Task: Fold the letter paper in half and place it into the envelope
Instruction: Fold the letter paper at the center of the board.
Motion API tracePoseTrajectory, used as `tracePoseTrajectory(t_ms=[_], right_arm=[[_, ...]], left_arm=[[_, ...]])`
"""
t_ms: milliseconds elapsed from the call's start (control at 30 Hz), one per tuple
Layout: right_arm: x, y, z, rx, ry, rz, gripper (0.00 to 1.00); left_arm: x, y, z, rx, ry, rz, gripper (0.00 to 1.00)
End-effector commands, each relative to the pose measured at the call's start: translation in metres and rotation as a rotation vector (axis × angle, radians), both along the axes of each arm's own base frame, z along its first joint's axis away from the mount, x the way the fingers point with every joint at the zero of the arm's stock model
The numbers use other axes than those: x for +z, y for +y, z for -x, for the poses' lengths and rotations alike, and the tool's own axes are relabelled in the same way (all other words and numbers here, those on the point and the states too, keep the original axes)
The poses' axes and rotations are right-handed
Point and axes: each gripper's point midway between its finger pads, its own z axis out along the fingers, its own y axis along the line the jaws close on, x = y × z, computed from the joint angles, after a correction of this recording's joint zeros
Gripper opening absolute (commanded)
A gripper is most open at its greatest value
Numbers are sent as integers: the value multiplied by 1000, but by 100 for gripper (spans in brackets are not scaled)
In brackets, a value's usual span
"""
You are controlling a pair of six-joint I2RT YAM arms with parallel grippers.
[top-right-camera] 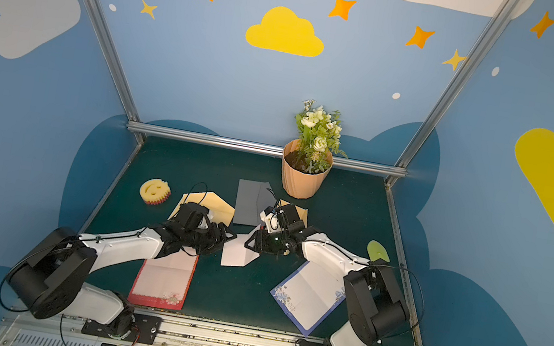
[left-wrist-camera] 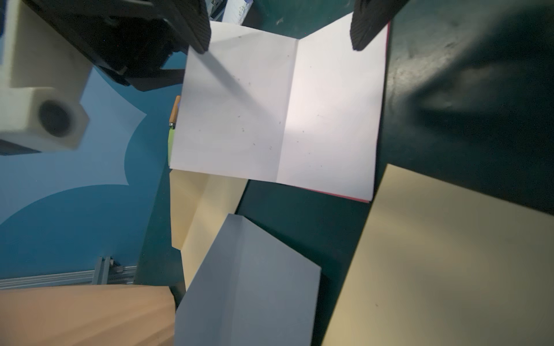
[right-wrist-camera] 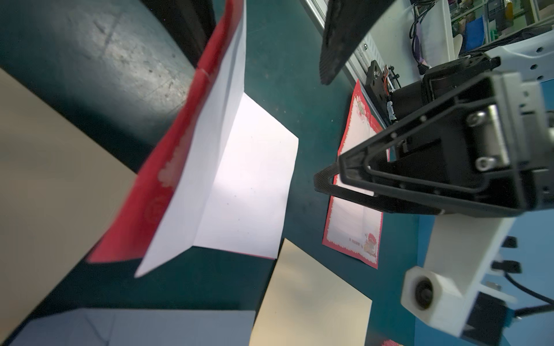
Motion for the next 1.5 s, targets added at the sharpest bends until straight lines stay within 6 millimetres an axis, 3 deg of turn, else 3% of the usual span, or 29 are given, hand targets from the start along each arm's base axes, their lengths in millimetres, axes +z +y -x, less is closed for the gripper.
tracePoseTrajectory(t_ms=[0, 233, 633, 833, 1167, 1467], right_arm=[[9, 4, -6, 16, -30, 4, 53], [15, 8, -8, 26, -37, 5, 53], [18, 34, -9, 60, -19, -51, 53], [9, 48, -6, 62, 17, -82, 53], [-13, 59, -7, 18, 81, -121, 53], [-38, 59, -1, -10, 144, -142, 55]], left_arm=[[-15, 10, -2, 29, 18, -29, 79], [-24, 10, -12, 42, 13, -40, 83], [-36, 13, -14, 117, 9, 53, 100], [-33, 12, -17, 138, -10, 108, 100], [-10, 30, -17, 237, -23, 264, 100], [19, 56, -12, 288, -70, 207, 100]])
